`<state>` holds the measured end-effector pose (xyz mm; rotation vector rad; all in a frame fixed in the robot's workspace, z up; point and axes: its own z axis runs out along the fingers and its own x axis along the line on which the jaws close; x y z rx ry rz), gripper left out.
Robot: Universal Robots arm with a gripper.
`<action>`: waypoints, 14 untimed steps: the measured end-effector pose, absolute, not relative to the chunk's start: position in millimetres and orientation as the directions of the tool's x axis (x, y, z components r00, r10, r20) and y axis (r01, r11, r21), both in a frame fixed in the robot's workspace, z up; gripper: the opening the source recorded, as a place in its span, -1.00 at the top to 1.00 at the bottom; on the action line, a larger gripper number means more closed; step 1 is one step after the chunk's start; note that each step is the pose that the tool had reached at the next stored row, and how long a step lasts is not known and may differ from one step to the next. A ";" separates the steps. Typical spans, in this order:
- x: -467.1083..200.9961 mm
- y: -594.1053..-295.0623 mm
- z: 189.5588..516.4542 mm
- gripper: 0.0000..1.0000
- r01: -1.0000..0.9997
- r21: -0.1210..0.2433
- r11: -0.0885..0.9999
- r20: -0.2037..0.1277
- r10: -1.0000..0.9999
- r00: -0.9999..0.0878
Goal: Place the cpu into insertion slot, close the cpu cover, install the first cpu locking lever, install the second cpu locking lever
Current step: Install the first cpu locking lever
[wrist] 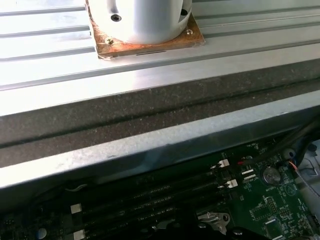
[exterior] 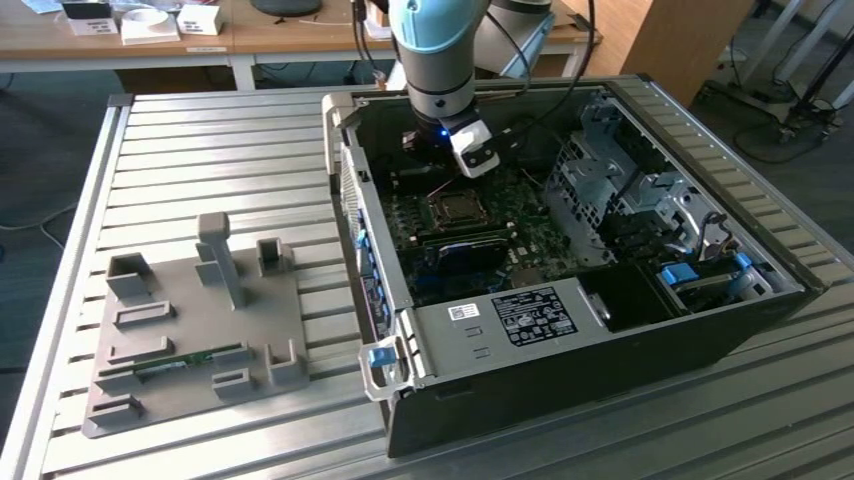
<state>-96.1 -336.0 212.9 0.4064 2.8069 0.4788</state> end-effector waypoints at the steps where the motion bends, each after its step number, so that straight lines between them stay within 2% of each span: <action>1: -96.1 -336.0 212.5 0.79 0.227 0.356 0.906 -0.210 0.315 -0.926; 14: -96.2 -336.0 205.3 0.79 0.229 0.354 0.907 -0.210 0.316 -0.925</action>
